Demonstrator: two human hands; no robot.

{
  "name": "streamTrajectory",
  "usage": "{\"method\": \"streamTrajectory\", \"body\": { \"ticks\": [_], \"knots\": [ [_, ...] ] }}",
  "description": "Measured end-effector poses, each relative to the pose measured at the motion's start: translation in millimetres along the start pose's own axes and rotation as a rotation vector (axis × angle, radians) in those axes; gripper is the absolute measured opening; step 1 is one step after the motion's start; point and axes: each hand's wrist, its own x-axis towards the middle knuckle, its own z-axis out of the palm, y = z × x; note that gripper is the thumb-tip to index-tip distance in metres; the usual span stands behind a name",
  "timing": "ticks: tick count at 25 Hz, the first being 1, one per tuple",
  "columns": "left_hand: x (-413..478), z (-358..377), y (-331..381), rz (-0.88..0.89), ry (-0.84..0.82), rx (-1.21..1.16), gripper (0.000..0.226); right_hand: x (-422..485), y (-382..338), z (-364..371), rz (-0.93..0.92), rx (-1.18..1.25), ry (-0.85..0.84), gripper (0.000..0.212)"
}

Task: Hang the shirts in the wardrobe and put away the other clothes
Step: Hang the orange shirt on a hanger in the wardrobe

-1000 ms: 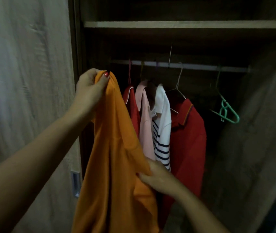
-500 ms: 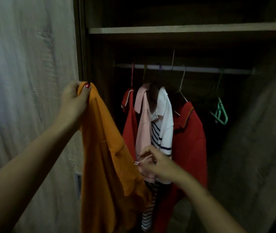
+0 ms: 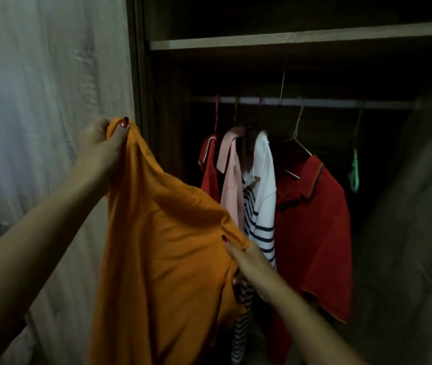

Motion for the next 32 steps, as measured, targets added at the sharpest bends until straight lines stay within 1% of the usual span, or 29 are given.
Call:
{"method": "streamTrajectory", "body": {
  "ticks": [1, 3, 4, 5, 7, 8, 9, 10, 11, 13, 14, 15, 16, 18, 19, 20, 21, 22, 24, 26, 27, 28, 29, 30, 31, 32],
  "knots": [
    [-2.7, 1.9, -11.6, 0.015, -0.050, 0.122, 0.010, 0.0, -12.5, -6.1, 0.065, 0.130, -0.011, 0.029],
    [-15.2, 13.2, -39.2, 0.066, -0.268, 0.308, 0.005, -0.7, -38.4, -12.1, 0.117, 0.426, -0.061, 0.016],
    [-28.1, 20.9, -50.0, 0.100, -0.373, 0.369, 0.008, -2.1, -51.2, -13.3, 0.123, 0.542, -0.073, 0.015],
    [-42.9, 28.7, -57.7, 0.147, -0.416, 0.411, 0.012, -3.1, -60.2, -13.8, 0.125, 0.634, -0.079, 0.016],
    [-77.2, 40.1, -62.7, 0.278, -0.332, 0.386, 0.015, -6.0, -72.2, -15.8, 0.129, 0.782, -0.056, 0.019],
    [-96.3, 42.9, -60.7, 0.316, -0.295, 0.335, 0.013, -6.8, -74.3, -17.4, 0.126, 0.839, -0.043, 0.020],
    [-116.8, 44.5, -59.2, 0.313, -0.303, 0.252, 0.010, -7.9, -76.3, -19.2, 0.121, 0.879, -0.044, 0.019],
    [-138.4, 45.7, -57.6, 0.252, -0.365, 0.157, 0.007, -9.3, -78.3, -21.7, 0.118, 0.902, -0.051, 0.017],
    [-158.5, 47.1, -56.2, 0.154, -0.454, 0.066, 0.005, -11.1, -80.3, -22.6, 0.107, 0.926, -0.062, 0.015],
    [-185.1, 55.3, -56.2, -0.043, -0.626, -0.048, 0.010, -12.7, -83.6, -22.8, 0.096, 0.974, -0.060, 0.021],
    [-191.9, 60.2, -60.9, -0.099, -0.684, -0.063, 0.014, -13.6, -85.0, -22.1, 0.092, 0.986, -0.045, 0.024],
    [-195.6, 65.4, -68.4, -0.108, -0.717, -0.047, 0.017, -14.5, -85.8, -21.9, 0.086, 1.001, -0.029, 0.026],
    [-195.8, 68.9, -73.7, -0.096, -0.704, -0.043, 0.016, -15.1, -85.7, -22.6, 0.076, 1.013, -0.016, 0.028],
    [-188.9, 71.3, -82.6, -0.066, -0.635, -0.022, 0.002, -14.6, -83.5, -29.2, 0.047, 1.027, 0.033, 0.030],
    [-183.1, 69.6, -85.3, -0.048, -0.618, 0.036, 0.007, -13.3, -82.1, -35.3, 0.024, 0.999, 0.070, 0.027],
    [-175.8, 66.1, -88.5, -0.021, -0.603, 0.084, 0.015, -12.4, -81.3, -42.5, -0.012, 0.912, 0.125, 0.021],
    [-166.1, 62.6, -88.8, -0.012, -0.584, 0.104, 0.021, -12.0, -79.9, -50.6, -0.049, 0.772, 0.205, 0.018],
    [-155.1, 58.6, -85.3, 0.015, -0.570, 0.121, 0.026, -11.3, -78.1, -58.4, -0.079, 0.612, 0.304, 0.021],
    [-132.0, 52.1, -70.8, 0.138, -0.535, 0.186, 0.032, -8.8, -73.2, -73.9, -0.126, 0.307, 0.472, 0.025],
    [-117.2, 50.0, -51.0, 0.311, -0.546, 0.255, 0.029, -4.8, -67.6, -89.3, -0.201, 0.008, 0.615, 0.026],
    [-111.0, 50.1, -44.9, 0.377, -0.540, 0.326, 0.021, -1.9, -65.9, -98.7, -0.235, -0.170, 0.698, 0.030],
    [-103.7, 51.2, -41.0, 0.450, -0.585, 0.456, 0.011, 0.3, -65.4, -107.3, -0.250, -0.331, 0.768, 0.033],
    [-97.0, 50.7, -38.4, 0.495, -0.665, 0.525, 0.009, 1.9, -66.0, -115.0, -0.252, -0.457, 0.827, 0.034],
    [-88.3, 52.3, -33.9, 0.547, -0.753, 0.527, 0.019, 2.9, -68.0, -121.6, -0.250, -0.537, 0.867, 0.035],
    [-80.7, 55.4, -29.2, 0.539, -0.780, 0.579, 0.022, 4.4, -70.1, -127.4, -0.251, -0.585, 0.880, 0.035],
    [-72.6, 58.9, -23.3, 0.568, -0.719, 0.629, 0.016, 7.5, -72.7, -132.4, -0.265, -0.629, 0.875, 0.035]
  ]
}}
